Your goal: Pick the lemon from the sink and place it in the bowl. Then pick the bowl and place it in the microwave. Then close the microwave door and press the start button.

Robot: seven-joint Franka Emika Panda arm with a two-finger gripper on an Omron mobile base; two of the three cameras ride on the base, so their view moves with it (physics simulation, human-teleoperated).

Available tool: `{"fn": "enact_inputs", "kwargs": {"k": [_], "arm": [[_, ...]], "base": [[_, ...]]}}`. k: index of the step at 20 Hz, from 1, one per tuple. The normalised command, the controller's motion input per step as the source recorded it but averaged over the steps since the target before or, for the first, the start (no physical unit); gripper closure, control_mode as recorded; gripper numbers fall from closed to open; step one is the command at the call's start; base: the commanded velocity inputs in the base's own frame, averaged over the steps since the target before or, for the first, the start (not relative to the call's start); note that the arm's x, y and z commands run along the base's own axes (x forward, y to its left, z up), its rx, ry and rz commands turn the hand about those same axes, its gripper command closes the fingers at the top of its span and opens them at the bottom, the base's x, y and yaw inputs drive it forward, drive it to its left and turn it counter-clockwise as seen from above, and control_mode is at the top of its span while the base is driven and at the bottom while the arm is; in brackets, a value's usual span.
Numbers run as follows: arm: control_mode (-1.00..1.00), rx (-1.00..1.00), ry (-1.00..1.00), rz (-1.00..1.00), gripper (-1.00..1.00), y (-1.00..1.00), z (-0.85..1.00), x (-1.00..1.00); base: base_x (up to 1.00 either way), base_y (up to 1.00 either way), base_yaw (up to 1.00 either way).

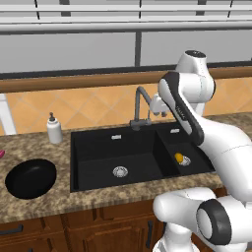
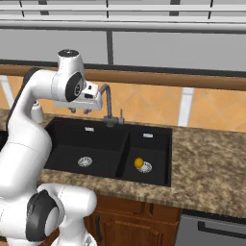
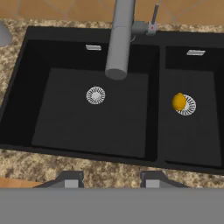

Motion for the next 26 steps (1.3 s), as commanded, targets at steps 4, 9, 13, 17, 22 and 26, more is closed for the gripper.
{"fn": "enact_inputs", "kwargs": {"k": [4,9,13,17,22,26], "arm": [[-1.0,0.0,0.0,0.0,-1.0,-0.06,0.0,-0.21],[-1.0,0.0,-0.01,-0.03,-1.0,-0.24,0.0,-0.6],[-1.0,0.0,0.0,-0.13,-1.0,-0.57,-0.19,-0.46],[-1.0,0.0,0.0,-0.21,-1.0,-0.7,-0.24,-0.25],[-1.0,0.0,0.0,-0.16,-1.0,-0.53,-0.15,0.0],[-1.0,0.0,0.01,-0.18,-1.0,-0.57,-0.26,0.0]], "base": [[0.0,0.0,0.0],[0.0,0.0,0.0],[0.0,0.0,0.0],[0.0,0.0,0.0],[0.0,0.0,0.0],[0.0,0.0,0.0]]}}
